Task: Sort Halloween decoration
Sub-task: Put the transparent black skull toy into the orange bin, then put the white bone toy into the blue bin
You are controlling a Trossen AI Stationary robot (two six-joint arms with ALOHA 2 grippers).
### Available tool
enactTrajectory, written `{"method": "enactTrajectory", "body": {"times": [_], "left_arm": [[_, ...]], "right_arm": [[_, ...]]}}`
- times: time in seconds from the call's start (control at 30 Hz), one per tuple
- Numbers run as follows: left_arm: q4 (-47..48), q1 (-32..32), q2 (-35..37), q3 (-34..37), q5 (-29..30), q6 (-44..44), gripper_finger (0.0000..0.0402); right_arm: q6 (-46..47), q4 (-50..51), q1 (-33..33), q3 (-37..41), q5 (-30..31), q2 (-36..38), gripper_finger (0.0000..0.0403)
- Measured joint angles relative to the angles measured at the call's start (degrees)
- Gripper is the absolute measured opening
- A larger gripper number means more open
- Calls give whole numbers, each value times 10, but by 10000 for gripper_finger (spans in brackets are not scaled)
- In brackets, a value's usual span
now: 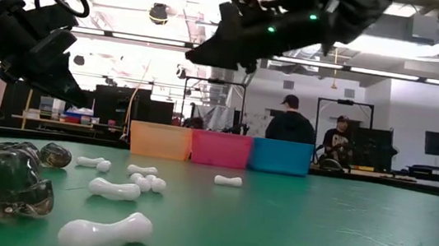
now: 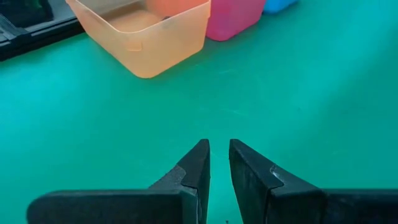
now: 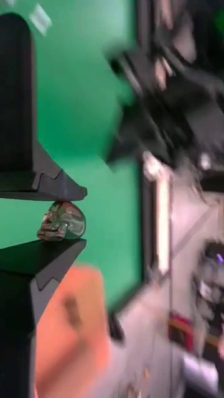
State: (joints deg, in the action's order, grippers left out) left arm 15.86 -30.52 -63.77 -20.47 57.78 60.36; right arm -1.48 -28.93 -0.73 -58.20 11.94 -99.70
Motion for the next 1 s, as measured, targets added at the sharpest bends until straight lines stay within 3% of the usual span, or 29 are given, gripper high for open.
{"method": "enactTrajectory", "body": {"times": [0.23, 0.47, 0.67, 0.83, 1.0], "left_arm": [[1, 0, 0, 0, 0, -8, 51], [1, 0, 0, 0, 5, -11, 51], [2, 0, 0, 0, 2, -9, 51], [2, -1, 0, 0, -6, -10, 51], [2, -9, 0, 0, -12, -12, 51]], "right_arm": [[-2, -1, -93, -67, -7, -18, 106], [10, 22, -127, -181, -47, -123, 111], [62, 123, -159, -291, -49, -182, 200], [75, 211, -180, -362, -92, -218, 266], [39, 252, -168, -377, -226, -191, 274]]}}
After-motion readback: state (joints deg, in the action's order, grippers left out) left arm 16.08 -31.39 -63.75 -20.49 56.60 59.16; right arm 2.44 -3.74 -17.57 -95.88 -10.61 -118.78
